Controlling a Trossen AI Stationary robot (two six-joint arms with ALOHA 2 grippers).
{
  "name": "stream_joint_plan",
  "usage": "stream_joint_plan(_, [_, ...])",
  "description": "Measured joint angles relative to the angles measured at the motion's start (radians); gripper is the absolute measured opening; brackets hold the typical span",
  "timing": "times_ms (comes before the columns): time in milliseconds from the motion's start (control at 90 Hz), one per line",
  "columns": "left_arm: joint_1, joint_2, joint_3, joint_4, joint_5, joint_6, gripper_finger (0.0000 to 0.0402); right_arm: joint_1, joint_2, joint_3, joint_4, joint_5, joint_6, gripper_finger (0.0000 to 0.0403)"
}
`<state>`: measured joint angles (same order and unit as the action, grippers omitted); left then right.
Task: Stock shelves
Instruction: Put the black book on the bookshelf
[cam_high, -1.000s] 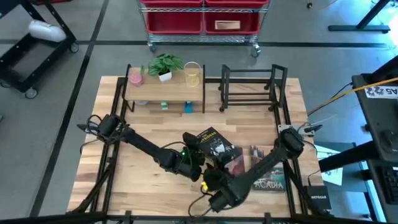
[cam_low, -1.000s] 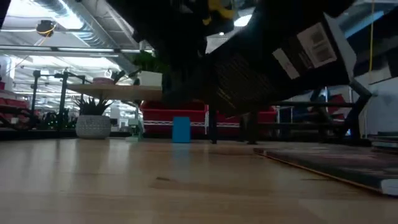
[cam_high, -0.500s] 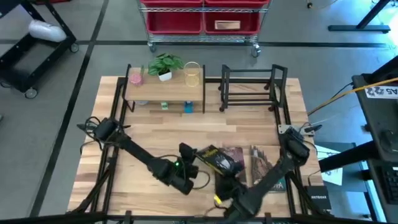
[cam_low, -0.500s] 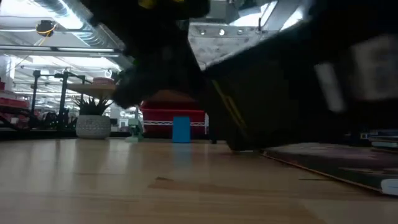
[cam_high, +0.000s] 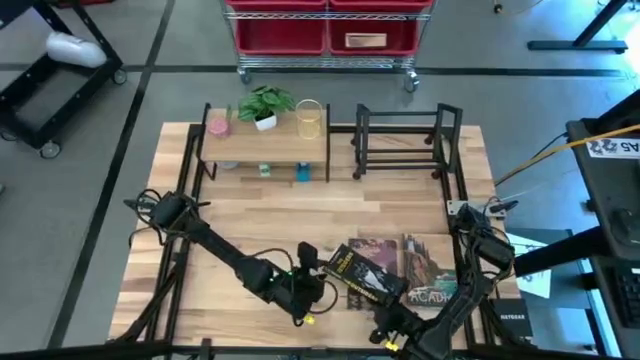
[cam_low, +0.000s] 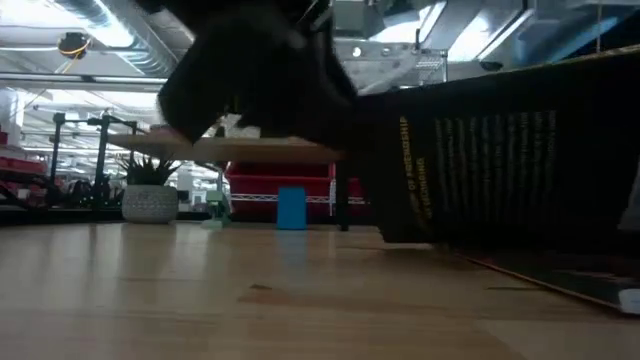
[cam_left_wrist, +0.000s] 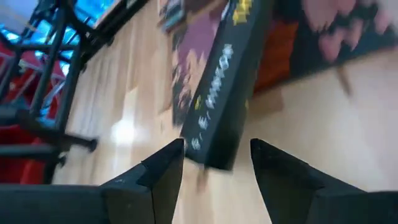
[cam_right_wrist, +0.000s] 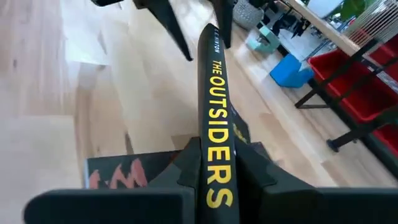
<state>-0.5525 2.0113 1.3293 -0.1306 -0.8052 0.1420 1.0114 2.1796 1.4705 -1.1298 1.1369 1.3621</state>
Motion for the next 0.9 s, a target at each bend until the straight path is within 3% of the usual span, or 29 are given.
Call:
stream_joint_plan(311, [0.064,0.001,0.0,0.059,0.168,-0.03,0.0163,0.005,0.0,-0.003,0.005,0.029,-0.002,0.0034])
stream_joint_plan(411, [0.071,0.012,0.0,0.068,0.19,-0.026,0.0129,0.005,0.0,-0.003,0.005,0.033,-0.004,0.0052])
stream_joint_plan(544, [0.067,0.026,-0.001,0.065,0.182,-0.024,0.0054,0.002,0.0,0.003,-0.004,0.019,-0.005,0.0062])
stream_joint_plan(589, [0.061,0.026,-0.001,0.057,0.163,-0.025,0.0034,0.001,0.0,0.011,-0.009,0.007,-0.009,0.0063])
stream_joint_plan(756, [0.033,0.027,-0.001,0.049,-0.04,-0.01,0.0035,-0.037,0.0,0.106,-0.131,-0.042,-0.06,0.0075])
stream_joint_plan(900, [0.033,0.027,-0.001,0.025,-0.152,-0.01,0.0035,-0.109,-0.004,0.223,-0.239,-0.125,-0.098,0.0112])
